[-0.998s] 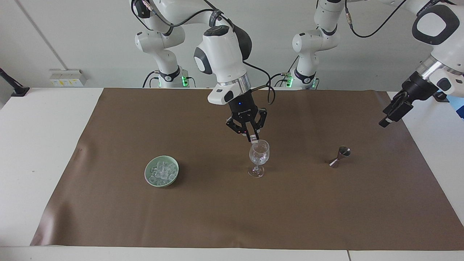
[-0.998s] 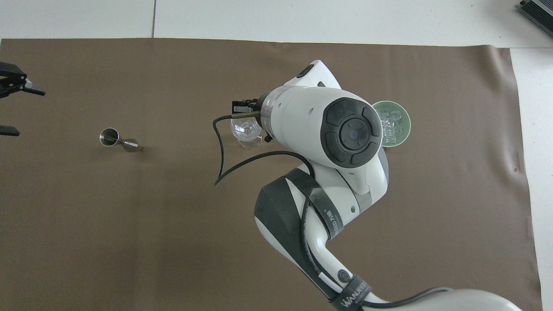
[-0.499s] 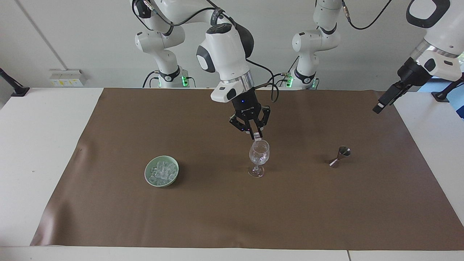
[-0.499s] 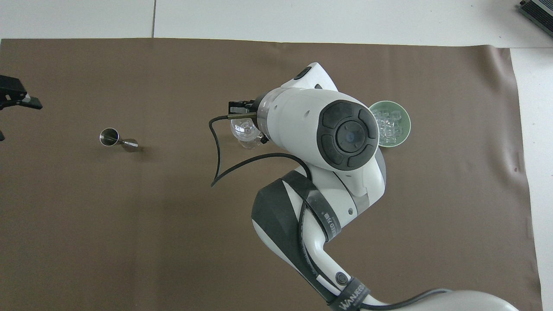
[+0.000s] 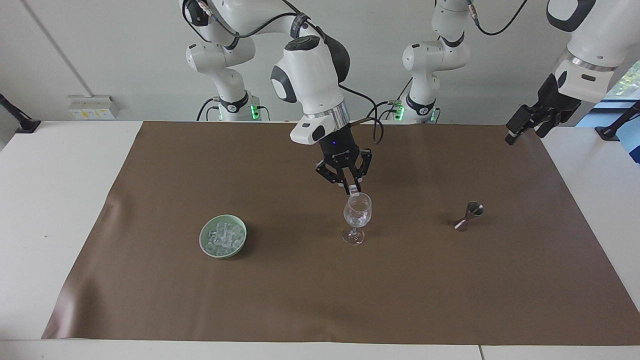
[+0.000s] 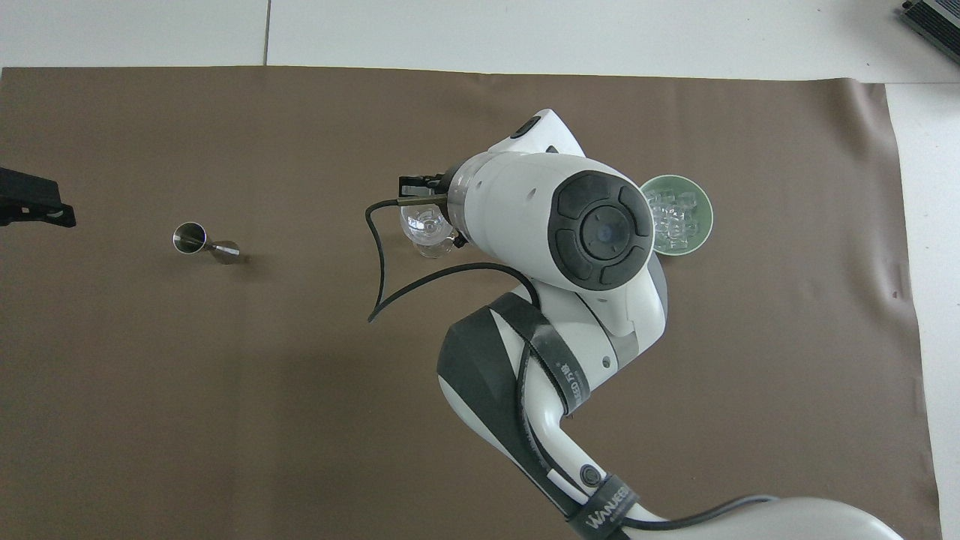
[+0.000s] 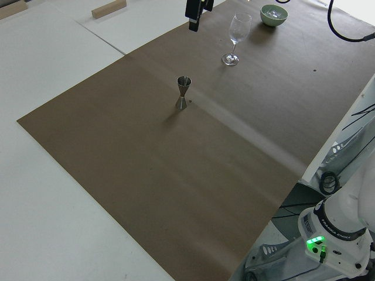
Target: Pour wine and add ice with both arms
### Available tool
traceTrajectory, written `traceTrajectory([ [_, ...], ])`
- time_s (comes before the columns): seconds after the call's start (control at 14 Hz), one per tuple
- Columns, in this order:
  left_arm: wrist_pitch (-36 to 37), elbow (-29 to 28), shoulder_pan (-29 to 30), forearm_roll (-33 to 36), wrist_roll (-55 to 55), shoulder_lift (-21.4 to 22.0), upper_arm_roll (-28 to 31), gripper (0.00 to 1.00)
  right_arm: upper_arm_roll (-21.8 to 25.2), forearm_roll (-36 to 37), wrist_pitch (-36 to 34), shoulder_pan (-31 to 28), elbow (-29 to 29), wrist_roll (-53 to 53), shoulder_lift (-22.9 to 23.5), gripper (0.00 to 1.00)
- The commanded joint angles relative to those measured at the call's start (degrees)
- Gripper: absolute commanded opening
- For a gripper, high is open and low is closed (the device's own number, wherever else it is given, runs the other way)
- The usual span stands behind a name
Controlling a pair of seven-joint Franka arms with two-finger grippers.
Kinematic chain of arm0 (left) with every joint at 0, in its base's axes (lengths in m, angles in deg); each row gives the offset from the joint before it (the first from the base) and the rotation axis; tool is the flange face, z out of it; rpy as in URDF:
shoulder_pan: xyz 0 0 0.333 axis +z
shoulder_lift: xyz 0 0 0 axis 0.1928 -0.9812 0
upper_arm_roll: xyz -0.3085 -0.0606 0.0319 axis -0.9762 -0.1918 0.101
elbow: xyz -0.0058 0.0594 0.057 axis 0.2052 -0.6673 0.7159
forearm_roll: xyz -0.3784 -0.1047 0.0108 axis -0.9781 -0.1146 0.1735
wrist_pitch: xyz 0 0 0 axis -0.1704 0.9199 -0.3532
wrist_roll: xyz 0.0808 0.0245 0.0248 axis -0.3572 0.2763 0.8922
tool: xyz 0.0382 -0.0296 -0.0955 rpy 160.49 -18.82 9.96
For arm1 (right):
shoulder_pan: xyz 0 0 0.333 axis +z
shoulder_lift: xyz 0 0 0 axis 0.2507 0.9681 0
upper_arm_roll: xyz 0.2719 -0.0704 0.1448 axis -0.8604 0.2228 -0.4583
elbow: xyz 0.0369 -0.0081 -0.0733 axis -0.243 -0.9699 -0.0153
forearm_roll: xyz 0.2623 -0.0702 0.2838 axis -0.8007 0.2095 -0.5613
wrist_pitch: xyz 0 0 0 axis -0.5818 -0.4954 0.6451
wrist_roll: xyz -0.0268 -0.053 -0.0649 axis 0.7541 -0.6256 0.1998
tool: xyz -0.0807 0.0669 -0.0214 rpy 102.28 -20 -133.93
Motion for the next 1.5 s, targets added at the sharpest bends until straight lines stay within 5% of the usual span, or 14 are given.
traceTrajectory([
  [0.0, 2.42, -0.34, -0.77, 5.96, -7.17, 1.37, -2.13, 1.00, -0.48, 0.08, 0.37, -0.30, 0.21, -1.40, 0.87, 0.00],
  [0.64, 0.93, -3.68, -5.16, 1.68, -8.96, 2.69, -1.97, 1.00, -0.48, 0.00, 6.26, 0.22, -0.31, -2.54, 3.33, 0.00],
  [1.43, 0.66, -2.97, -2.61, 1.42, -8.96, 2.60, -2.76, 1.00, -0.48, -0.18, 5.55, 0.84, -2.25, -5.53, 3.33, 0.00],
])
